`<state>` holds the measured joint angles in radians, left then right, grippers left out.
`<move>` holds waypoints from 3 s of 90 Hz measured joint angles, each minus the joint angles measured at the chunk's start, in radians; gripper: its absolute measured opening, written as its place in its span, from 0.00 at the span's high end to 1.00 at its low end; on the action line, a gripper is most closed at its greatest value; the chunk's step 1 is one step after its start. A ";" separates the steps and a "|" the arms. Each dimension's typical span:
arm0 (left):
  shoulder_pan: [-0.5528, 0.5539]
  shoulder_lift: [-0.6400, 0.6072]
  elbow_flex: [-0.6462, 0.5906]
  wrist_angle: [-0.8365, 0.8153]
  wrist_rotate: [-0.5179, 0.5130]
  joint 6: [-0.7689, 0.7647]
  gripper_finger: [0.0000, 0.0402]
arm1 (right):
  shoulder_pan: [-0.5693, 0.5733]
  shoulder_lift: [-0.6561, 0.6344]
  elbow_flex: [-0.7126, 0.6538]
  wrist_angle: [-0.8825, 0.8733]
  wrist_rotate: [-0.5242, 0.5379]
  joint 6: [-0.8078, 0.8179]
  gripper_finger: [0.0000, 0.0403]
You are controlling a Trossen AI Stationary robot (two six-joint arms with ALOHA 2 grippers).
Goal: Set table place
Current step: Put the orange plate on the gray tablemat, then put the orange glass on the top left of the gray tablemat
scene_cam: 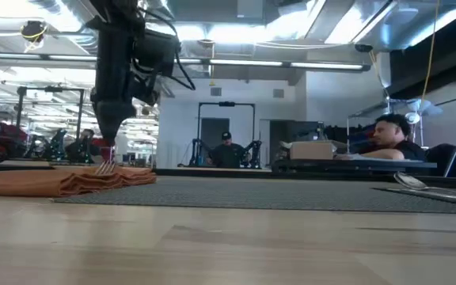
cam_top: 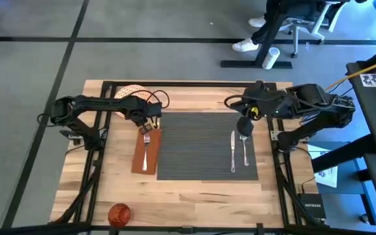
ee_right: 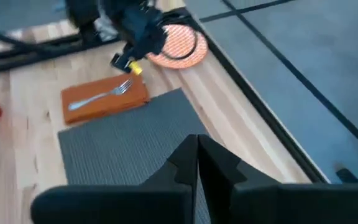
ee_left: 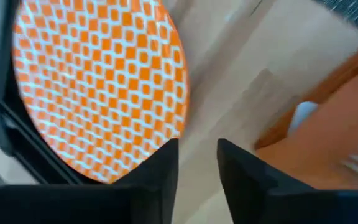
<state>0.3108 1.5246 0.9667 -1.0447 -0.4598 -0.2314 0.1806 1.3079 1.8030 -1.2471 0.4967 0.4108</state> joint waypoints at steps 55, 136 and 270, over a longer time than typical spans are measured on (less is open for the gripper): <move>0.095 0.000 -0.248 0.255 -0.055 0.137 0.71 | 0.000 -0.009 0.000 0.019 0.027 0.003 1.00; 0.150 -0.001 -0.282 0.395 -0.026 0.259 1.00 | 0.000 -0.023 0.000 0.029 0.048 0.056 1.00; 0.342 -0.179 -0.006 0.107 0.355 0.186 1.00 | 0.002 -0.024 0.001 0.048 0.040 -0.001 1.00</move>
<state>0.6531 1.3460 0.9603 -0.9379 -0.1052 -0.0458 0.1829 1.2842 1.8038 -1.1995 0.5371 0.4103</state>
